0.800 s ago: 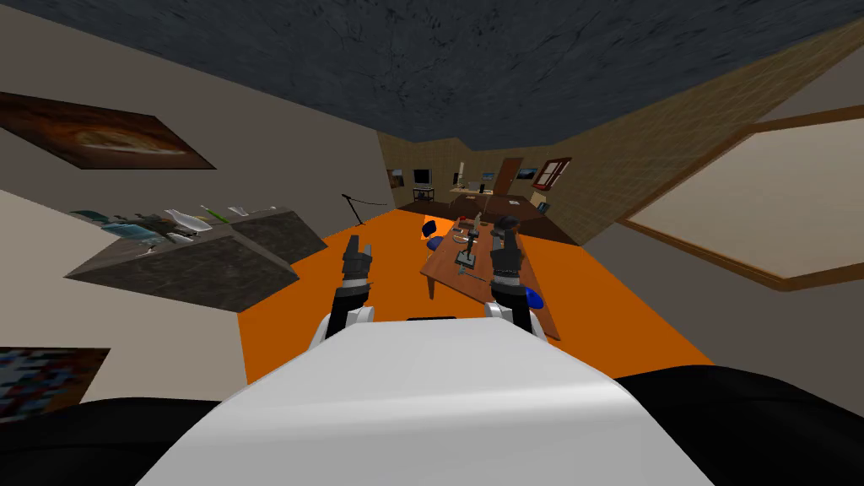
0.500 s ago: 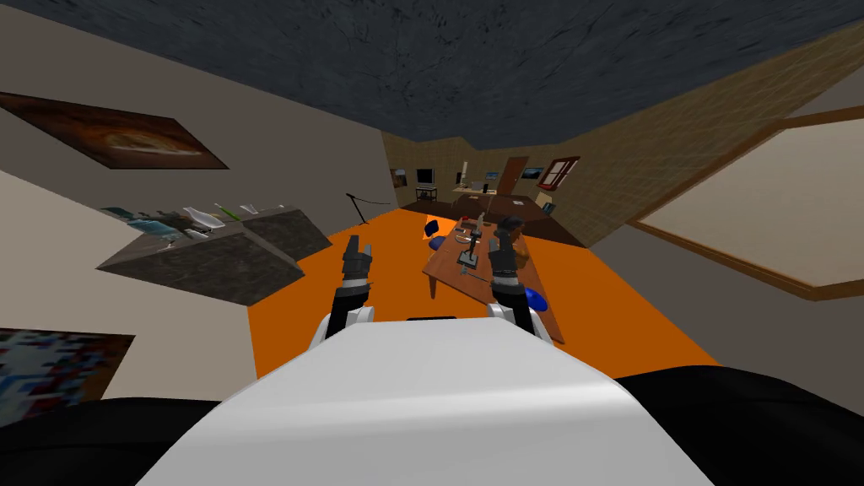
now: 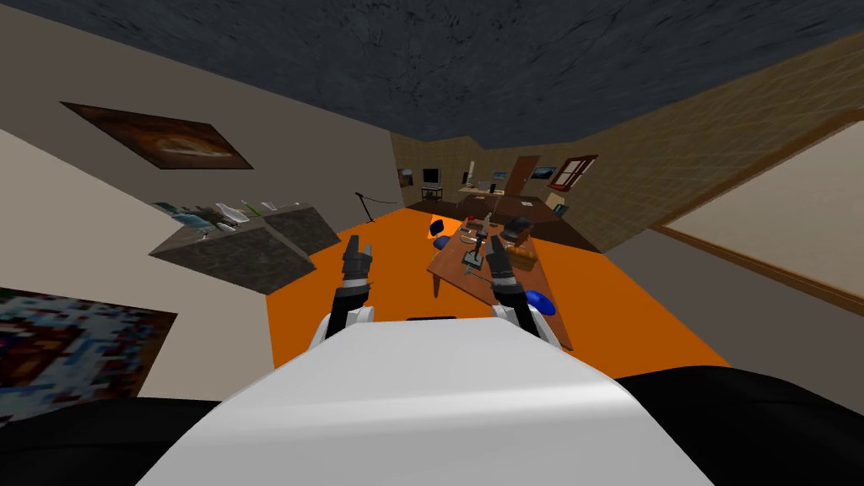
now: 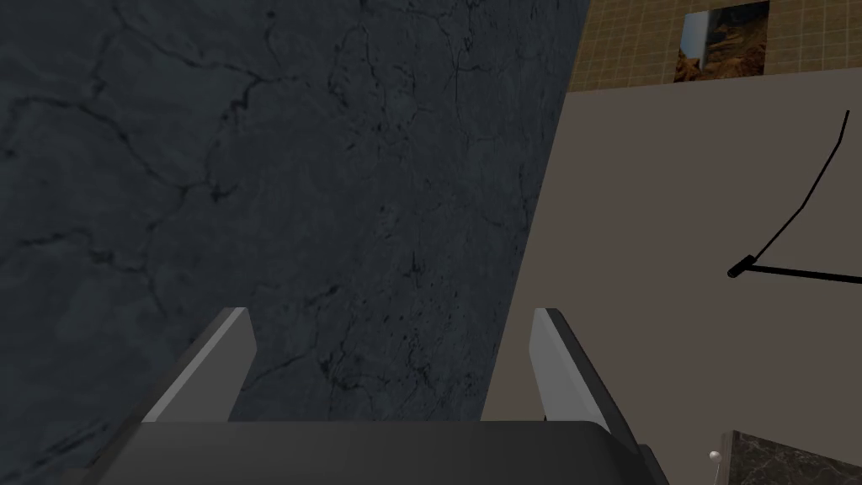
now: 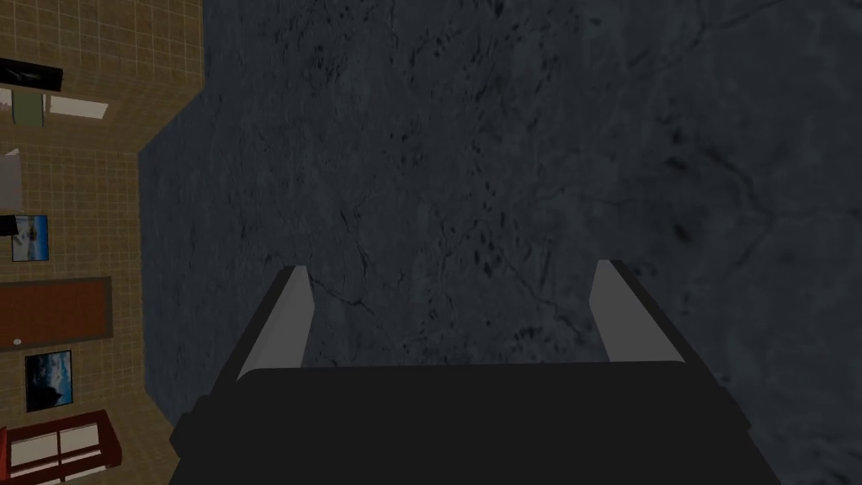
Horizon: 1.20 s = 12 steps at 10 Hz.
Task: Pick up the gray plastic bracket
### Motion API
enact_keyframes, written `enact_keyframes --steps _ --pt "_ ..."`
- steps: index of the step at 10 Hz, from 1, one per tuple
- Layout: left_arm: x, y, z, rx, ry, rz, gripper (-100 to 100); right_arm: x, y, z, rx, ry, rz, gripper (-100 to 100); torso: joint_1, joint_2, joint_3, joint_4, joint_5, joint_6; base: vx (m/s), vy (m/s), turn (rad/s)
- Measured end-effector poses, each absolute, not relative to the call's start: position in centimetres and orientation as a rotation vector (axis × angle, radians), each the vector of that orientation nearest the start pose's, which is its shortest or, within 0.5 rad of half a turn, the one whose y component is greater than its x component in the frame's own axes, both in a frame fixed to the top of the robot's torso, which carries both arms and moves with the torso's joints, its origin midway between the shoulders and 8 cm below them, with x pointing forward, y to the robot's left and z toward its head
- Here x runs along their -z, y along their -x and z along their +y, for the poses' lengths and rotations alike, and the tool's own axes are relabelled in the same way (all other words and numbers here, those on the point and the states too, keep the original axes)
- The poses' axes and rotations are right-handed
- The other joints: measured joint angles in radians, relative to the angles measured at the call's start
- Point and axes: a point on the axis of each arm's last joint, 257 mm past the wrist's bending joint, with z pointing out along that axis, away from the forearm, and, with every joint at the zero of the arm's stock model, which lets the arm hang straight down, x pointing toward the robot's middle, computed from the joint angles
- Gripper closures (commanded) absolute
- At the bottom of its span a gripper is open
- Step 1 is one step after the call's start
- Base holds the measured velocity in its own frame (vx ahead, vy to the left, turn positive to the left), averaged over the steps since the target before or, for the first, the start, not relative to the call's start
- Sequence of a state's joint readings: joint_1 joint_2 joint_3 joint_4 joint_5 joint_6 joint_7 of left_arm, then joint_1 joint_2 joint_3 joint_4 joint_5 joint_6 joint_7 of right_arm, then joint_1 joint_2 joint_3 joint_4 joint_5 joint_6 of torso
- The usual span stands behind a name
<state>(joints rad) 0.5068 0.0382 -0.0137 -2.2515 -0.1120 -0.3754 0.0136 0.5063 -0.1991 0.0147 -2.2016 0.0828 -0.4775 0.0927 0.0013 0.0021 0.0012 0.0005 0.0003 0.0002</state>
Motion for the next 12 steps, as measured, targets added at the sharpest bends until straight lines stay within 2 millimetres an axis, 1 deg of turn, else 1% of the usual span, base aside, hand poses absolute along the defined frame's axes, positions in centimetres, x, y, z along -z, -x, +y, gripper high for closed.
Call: enact_keyframes --steps 4,5,8,10,11,12 --pt "1.8 -37.0 26.7 1.210 0.696 0.812 0 5.2 -38.0 -25.6 -1.113 -0.460 1.036 -100 0.001 0.000 0.000 0.000 0.000 0.000 -0.034 0.040 0.166" --pt "1.8 -37.0 26.7 1.210 0.696 0.812 0 6.5 -38.3 -25.9 -1.096 -0.458 1.074 -100 0.001 0.000 0.000 0.000 0.000 0.000 -0.033 0.034 0.067" --pt "1.8 -37.0 26.7 1.210 0.696 0.812 0 8.4 -39.2 -26.9 -1.061 -0.441 1.149 -100 0.001 -0.001 0.000 0.000 0.000 0.000 -0.022 0.039 0.129" --pt "1.8 -37.0 26.7 1.210 0.696 0.812 0 10.6 -40.1 -28.1 -1.019 -0.432 1.219 -100 0.001 -0.001 0.000 0.000 0.000 -0.001 -0.024 0.063 0.266" --pt "1.8 -37.0 26.7 1.210 0.696 0.812 0 11.9 -40.7 -28.7 -0.991 -0.431 1.261 -100 0.002 -0.001 -0.001 0.000 0.000 0.000 -0.008 0.048 0.063" --pt "1.8 -37.0 26.7 1.210 0.696 0.812 0 12.6 -40.9 -29.4 -0.969 -0.429 1.290 -100 0.001 -0.001 -0.001 0.000 0.000 0.000 0.003 0.054 0.130"
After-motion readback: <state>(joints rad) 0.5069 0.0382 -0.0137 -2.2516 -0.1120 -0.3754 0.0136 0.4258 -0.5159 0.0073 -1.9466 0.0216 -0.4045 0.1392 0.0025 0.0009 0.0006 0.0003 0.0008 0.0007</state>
